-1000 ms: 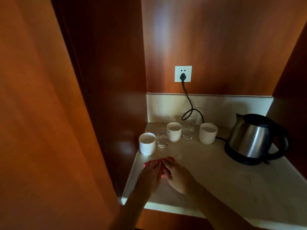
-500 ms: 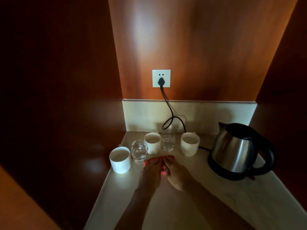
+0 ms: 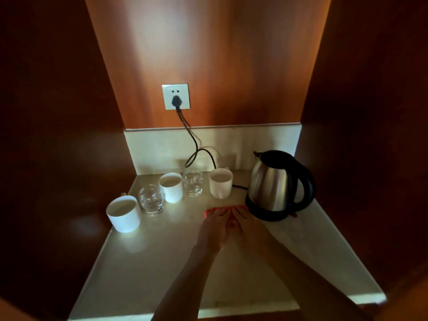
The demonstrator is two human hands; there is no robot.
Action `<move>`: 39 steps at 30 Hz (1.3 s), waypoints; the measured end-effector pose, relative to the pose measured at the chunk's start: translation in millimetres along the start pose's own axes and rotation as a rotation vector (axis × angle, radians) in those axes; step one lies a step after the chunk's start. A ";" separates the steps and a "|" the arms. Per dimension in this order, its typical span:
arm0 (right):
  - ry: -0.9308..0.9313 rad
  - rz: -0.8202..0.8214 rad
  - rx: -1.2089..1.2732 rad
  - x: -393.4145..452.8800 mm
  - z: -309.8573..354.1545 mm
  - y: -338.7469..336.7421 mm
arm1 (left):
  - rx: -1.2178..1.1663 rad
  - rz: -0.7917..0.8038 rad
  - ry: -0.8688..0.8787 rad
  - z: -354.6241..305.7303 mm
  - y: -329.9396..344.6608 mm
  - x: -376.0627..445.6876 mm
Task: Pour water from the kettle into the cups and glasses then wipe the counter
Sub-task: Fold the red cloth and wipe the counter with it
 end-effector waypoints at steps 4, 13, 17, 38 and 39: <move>0.078 -0.199 0.150 -27.0 8.3 -33.8 | -0.013 0.032 -0.006 -13.8 0.1 -15.0; 0.169 0.043 0.123 -73.5 15.8 -15.0 | -0.014 0.042 0.014 -30.1 -7.6 -57.9; 0.067 0.073 -0.081 -87.5 18.7 3.5 | 0.001 0.074 0.027 -33.4 -14.2 -76.0; -0.182 -0.021 0.196 -62.1 266.7 31.1 | 0.387 0.007 -0.147 124.3 -163.0 -185.7; -0.200 -0.004 0.180 -60.3 277.9 38.4 | 0.402 -0.006 -0.175 126.9 -174.2 -192.0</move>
Point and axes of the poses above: each hand's wrist, its own x-axis towards the middle knuckle, its own y-axis out of the palm, z = x × y, the point moved 6 cm from there along x, towards the middle knuckle, and after that the axes turned 11 degrees about -z, right-handed, at the moved point
